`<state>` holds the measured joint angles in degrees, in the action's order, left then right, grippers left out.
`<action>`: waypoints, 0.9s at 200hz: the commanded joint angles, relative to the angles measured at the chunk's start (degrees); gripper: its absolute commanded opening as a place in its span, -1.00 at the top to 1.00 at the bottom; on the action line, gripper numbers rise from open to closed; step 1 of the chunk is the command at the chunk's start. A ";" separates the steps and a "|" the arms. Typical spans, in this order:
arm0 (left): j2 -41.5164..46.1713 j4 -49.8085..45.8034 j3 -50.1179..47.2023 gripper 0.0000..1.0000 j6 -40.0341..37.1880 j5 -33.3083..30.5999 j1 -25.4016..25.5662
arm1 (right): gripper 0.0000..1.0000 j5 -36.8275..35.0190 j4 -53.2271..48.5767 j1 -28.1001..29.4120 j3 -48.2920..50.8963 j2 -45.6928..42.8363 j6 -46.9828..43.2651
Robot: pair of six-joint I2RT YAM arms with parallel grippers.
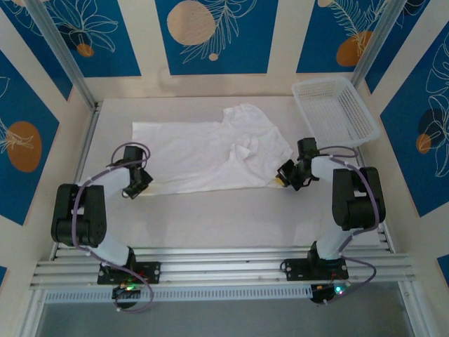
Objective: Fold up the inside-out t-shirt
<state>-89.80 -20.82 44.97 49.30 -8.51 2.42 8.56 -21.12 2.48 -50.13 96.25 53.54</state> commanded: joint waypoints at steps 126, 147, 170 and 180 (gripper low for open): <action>38.91 -17.36 -26.67 1.00 9.40 5.60 -4.43 | 1.00 3.62 -15.71 -8.83 16.41 -15.33 -9.31; 48.69 -20.16 -29.02 1.00 10.68 7.46 -4.14 | 0.99 5.15 -17.41 -10.77 18.31 -19.77 -9.09; 53.30 -19.79 -28.16 1.00 7.04 7.60 -4.13 | 0.99 5.68 -20.18 -9.80 15.03 -23.91 -8.88; 53.22 -19.70 -25.91 1.00 5.13 6.58 -4.09 | 0.94 5.42 -20.53 -8.07 11.69 -25.72 -8.39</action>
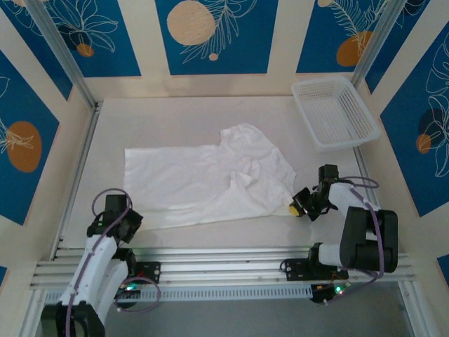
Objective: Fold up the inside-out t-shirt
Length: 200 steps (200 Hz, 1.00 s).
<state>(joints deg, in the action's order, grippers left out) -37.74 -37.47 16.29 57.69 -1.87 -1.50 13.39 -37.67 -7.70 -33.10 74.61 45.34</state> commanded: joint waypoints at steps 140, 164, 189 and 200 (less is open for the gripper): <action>-15.05 12.55 27.08 0.33 -35.90 17.64 -0.08 | 0.00 -29.45 -5.20 20.60 -71.08 49.13 -33.11; -15.05 11.12 27.52 0.19 -36.88 17.87 -0.06 | -0.07 -27.21 -7.48 19.67 -76.87 55.19 -34.75; -15.52 10.49 27.98 -0.02 -37.14 17.78 -0.08 | -0.07 -22.69 -9.86 18.97 -80.09 59.07 -34.57; -15.94 10.57 28.08 -0.06 -37.02 17.88 -0.04 | -0.06 -21.44 -9.79 18.91 -80.04 59.96 -34.50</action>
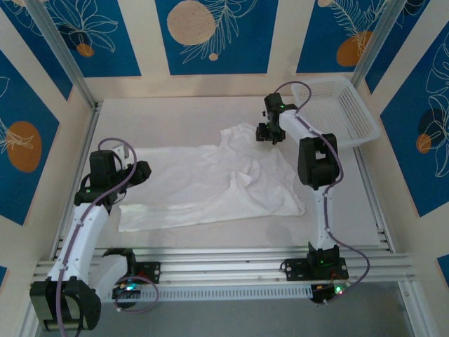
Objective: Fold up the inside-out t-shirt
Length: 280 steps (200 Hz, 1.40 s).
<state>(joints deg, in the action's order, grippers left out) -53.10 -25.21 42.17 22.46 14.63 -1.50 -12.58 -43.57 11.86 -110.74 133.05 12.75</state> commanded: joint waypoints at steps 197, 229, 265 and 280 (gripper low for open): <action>-58.86 -5.95 41.94 -0.34 7.54 -17.56 -6.32 | 1.00 14.27 5.94 -1.51 11.00 -15.78 0.87; -65.23 -7.12 47.72 -0.29 6.85 -14.71 -8.34 | 1.00 14.76 7.23 -1.26 12.48 -15.92 0.98; -68.61 -8.54 50.38 -0.16 6.54 -14.27 -9.61 | 1.00 13.73 6.88 -1.33 12.73 -15.39 1.02; -69.54 -9.17 50.86 -0.06 6.46 -13.74 -9.99 | 1.00 13.55 6.83 -1.31 12.59 -15.07 1.21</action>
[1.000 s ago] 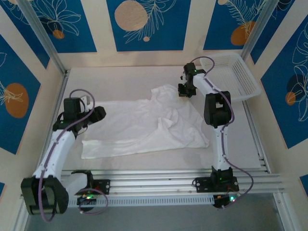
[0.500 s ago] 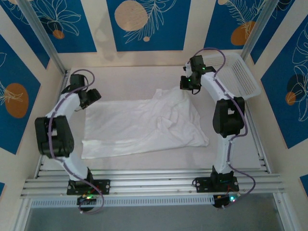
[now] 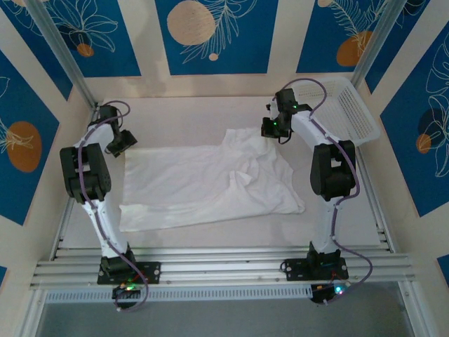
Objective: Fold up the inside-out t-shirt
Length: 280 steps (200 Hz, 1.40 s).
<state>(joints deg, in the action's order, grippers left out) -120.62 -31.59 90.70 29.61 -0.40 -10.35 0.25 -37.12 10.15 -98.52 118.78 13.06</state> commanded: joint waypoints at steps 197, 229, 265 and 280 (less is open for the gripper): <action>3.61 -1.89 -3.36 1.00 -0.09 4.37 -3.05 | 1.00 -0.91 0.51 -3.75 0.26 0.19 8.84; 12.19 -0.45 -9.03 1.00 1.36 6.44 -3.03 | 1.00 0.42 0.48 -4.01 1.42 -3.66 10.19; 25.65 1.71 -21.49 1.00 2.30 5.40 -3.01 | 1.00 4.32 6.88 -7.94 14.77 -12.48 15.11; 29.52 4.27 -28.82 1.00 4.76 7.10 -2.85 | 1.00 5.43 8.24 -8.65 19.68 -13.69 15.93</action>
<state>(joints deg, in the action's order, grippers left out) -96.27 -30.15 70.74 31.16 4.89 -12.53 2.48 -32.18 3.68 -85.08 108.51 25.43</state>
